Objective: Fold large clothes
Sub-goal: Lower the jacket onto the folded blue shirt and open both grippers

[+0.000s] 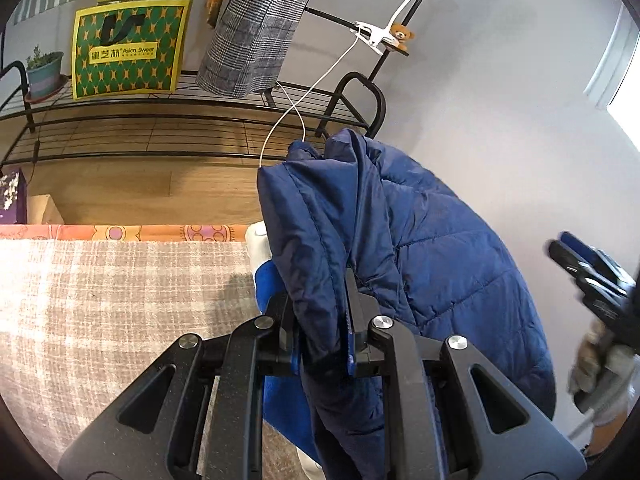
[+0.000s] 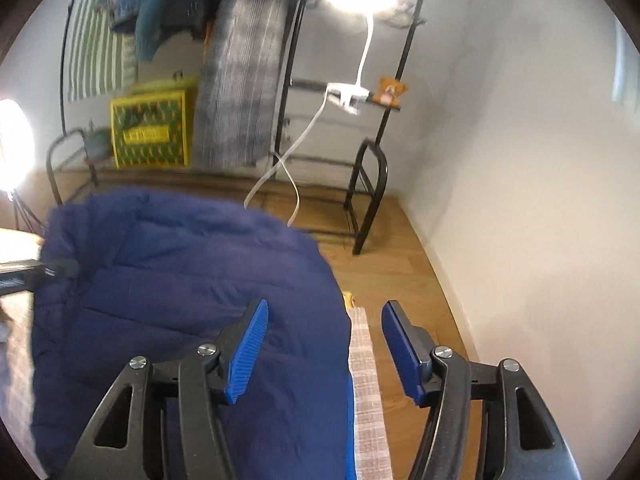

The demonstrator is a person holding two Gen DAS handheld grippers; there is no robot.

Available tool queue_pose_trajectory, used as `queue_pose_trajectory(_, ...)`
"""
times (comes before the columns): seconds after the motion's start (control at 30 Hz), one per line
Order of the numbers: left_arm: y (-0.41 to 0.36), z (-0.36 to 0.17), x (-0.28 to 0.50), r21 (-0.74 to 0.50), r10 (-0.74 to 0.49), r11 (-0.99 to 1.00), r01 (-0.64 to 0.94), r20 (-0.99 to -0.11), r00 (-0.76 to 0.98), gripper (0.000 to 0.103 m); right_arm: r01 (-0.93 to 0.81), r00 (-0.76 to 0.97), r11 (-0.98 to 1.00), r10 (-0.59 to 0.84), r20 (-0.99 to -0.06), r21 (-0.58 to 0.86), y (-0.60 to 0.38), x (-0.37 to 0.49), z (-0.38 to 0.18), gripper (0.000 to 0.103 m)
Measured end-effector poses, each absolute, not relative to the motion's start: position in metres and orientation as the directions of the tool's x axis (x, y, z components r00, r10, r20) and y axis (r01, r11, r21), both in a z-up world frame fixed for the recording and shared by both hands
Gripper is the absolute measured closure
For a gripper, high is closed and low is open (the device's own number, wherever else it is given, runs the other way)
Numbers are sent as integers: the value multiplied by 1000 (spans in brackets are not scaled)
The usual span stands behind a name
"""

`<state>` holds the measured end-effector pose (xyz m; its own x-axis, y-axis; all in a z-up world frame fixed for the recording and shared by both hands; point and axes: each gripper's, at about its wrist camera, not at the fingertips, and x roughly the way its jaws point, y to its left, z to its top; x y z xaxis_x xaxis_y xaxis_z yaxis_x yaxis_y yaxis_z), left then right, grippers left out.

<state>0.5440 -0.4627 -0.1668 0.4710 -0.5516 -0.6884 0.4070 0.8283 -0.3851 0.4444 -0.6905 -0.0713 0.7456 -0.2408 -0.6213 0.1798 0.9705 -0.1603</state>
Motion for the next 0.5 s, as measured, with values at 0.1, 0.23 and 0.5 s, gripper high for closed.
queue_pose_trajectory(0.1, -464, -170, 546, -382, -545, 833, 401, -693, 472, 89, 95, 778, 991, -133, -614, -93, -680, 424, -65, 42)
queue_pose_trajectory(0.23, -465, -175, 547, -351, -518, 848, 398, -708, 480, 88, 25, 736, 996, -76, -673, -85, -665, 425, -90, 44)
queue_pose_trajectory(0.5, -461, -195, 555, -362, -505, 856, 370, -740, 445, 75, 36, 664, 991, -121, -738, -130, -667, 445, -144, 43)
